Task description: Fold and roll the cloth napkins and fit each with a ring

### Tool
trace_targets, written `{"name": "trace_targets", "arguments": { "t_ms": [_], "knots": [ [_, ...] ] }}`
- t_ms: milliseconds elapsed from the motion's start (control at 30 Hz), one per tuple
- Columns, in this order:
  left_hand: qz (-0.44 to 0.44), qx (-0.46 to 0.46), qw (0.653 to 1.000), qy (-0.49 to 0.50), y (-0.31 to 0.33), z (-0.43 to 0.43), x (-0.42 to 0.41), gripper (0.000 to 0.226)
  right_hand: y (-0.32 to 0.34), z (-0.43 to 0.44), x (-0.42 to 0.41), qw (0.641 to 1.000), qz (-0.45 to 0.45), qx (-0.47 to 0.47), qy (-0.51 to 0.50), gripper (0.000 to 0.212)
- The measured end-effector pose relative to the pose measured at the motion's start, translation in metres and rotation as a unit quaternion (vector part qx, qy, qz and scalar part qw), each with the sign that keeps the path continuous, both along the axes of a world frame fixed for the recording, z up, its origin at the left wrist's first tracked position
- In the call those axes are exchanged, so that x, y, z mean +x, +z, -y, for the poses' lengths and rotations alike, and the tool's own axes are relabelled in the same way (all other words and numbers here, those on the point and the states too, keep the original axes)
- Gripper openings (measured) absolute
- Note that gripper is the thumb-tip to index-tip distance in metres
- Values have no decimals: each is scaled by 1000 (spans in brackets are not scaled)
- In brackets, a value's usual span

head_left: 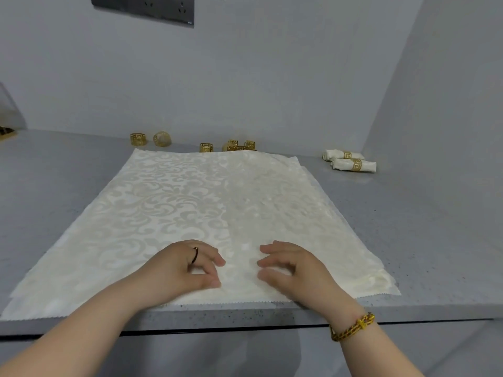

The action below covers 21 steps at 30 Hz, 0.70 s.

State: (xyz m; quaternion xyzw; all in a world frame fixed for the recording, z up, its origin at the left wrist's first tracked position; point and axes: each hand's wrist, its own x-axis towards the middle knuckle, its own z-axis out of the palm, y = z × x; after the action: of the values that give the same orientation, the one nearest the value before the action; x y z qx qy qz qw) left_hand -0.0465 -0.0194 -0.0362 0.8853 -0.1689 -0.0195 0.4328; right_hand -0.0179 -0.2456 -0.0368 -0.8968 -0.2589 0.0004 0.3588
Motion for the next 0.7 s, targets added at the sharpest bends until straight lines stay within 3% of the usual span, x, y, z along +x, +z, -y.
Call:
{"name": "trace_targets", "arguments": {
  "t_ms": [67,100,167,333,400,500,533,600,700],
  "knots": [
    [-26,-24,999,5,1,-1,3,8,0,4,-2,999,19,-16,37,33],
    [-32,-44,998,11,0,-3,5,24,1,5,-3,998,17,-28,45,35],
    [-44,-70,996,27,-2,-5,10,37,2,9,-3,997,31,-45,46,29],
    [-62,-75,994,50,10,-3,10,21,9,9,0,1000,3,21,-11,18],
    [-70,-55,994,56,14,-2,7,12,10,7,3,999,1,30,-30,19],
    [-43,58,997,38,25,11,-3,62,11,3,5,998,18,16,-58,21],
    [-12,121,992,36,27,18,-6,65,10,1,6,997,26,11,-68,27],
    [70,204,975,47,27,30,-9,54,10,-1,8,995,39,5,-93,35],
    [101,188,975,56,20,37,-6,29,10,-2,7,992,50,1,-113,40]
  ]
}}
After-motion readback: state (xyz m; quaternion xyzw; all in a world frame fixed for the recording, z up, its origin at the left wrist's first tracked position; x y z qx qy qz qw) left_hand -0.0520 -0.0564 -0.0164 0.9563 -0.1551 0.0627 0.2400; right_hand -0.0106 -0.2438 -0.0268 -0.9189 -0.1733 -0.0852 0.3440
